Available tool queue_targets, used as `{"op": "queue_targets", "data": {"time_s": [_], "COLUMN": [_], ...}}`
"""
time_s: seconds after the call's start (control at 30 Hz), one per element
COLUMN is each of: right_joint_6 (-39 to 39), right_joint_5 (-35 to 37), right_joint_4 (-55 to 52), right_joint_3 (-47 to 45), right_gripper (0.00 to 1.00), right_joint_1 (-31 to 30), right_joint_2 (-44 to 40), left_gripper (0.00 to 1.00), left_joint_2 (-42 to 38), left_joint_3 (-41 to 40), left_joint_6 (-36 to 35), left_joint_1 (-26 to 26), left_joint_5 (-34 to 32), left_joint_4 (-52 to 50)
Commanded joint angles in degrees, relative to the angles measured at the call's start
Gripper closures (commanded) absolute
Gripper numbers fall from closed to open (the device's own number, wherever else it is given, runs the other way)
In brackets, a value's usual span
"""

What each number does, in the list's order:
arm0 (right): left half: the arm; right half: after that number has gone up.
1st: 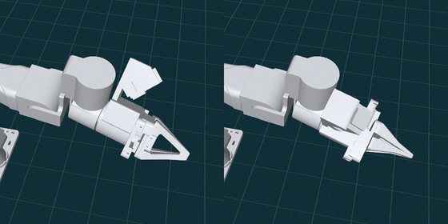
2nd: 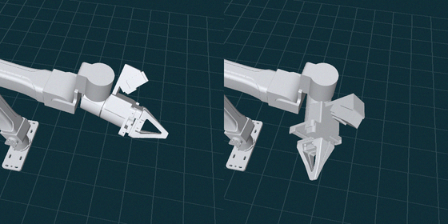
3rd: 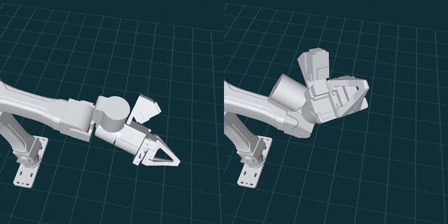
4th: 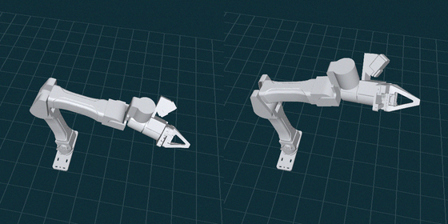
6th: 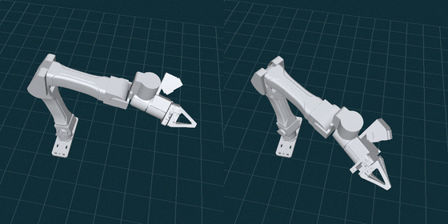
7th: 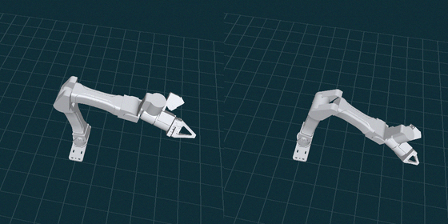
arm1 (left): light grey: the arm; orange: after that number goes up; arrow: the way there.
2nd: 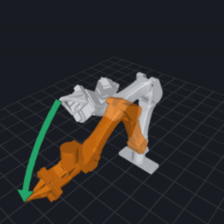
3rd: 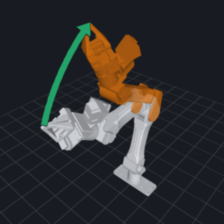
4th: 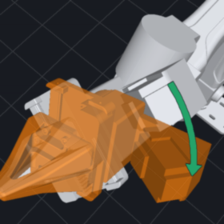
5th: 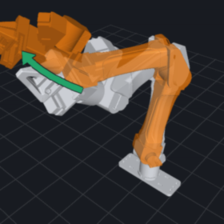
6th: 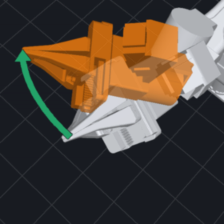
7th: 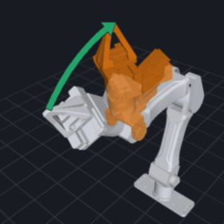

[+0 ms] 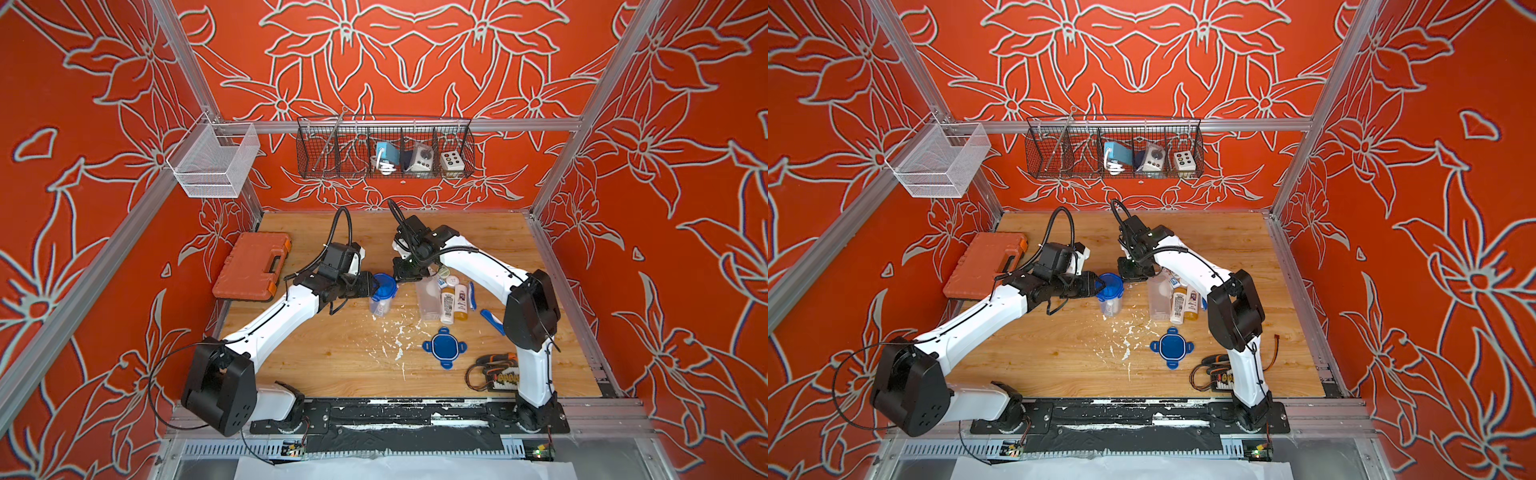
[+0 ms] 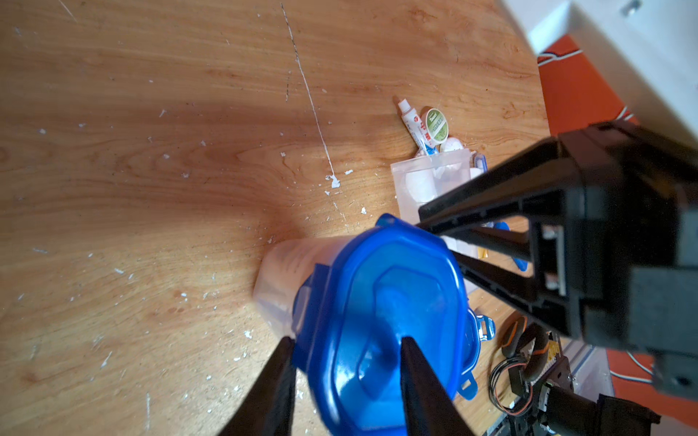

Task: Take out toiletry kits
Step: Adjust the container at the center of the board.

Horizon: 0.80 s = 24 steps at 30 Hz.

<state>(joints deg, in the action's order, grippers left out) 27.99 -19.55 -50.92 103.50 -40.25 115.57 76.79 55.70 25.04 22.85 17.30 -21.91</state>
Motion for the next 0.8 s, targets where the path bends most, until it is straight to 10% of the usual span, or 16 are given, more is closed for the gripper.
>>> {"op": "queue_targets", "data": {"time_s": [0.0, 0.77], "right_joint_6": [-2.0, -5.7], "right_joint_5": [-4.9, -3.9], "right_joint_4": [3.5, -0.9], "right_joint_3": [2.6, 10.5], "right_gripper": [0.68, 0.53], "right_joint_1": [-1.6, -2.8], "right_joint_2": [0.7, 5.9], "left_gripper": [0.59, 0.38], "left_joint_2": [-1.3, -2.8], "left_joint_3": [-1.1, -1.0], "left_joint_6": [-0.8, 5.0], "left_joint_1": [1.8, 0.1], "left_joint_5": [2.4, -0.6], "left_joint_4": [-1.5, -1.8]}}
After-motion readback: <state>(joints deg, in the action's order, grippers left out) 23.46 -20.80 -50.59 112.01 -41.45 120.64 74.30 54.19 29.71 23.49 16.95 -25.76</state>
